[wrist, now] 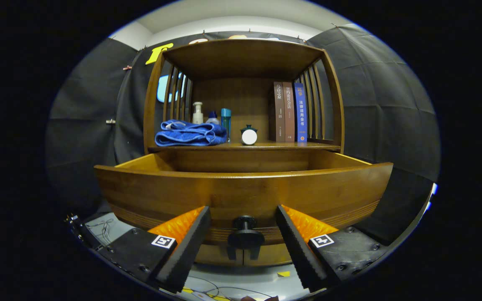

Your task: Pull open the drawer, take out the items inside it, and place them on the countertop above the cabinet.

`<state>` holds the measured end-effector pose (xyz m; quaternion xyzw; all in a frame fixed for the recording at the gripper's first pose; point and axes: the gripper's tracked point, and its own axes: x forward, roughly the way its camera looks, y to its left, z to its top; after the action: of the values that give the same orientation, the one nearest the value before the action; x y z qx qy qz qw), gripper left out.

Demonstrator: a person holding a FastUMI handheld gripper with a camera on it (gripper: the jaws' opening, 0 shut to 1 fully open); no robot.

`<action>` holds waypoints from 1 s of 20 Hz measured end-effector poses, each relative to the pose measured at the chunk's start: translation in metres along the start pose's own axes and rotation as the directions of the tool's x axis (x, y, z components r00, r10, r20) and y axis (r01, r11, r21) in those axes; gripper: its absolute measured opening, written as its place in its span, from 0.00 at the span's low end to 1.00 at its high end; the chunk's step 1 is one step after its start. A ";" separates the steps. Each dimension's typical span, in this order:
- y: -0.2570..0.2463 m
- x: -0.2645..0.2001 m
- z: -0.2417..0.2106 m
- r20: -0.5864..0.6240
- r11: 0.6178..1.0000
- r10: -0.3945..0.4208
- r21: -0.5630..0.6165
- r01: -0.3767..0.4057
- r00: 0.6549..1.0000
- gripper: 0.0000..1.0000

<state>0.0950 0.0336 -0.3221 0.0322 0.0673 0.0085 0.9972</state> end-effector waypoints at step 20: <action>0.004 0.095 0.015 0.001 0.999 -0.013 -0.043 0.013 1.000 1.00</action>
<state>0.1907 0.0382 -0.3197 0.0101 0.0669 0.0032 0.9977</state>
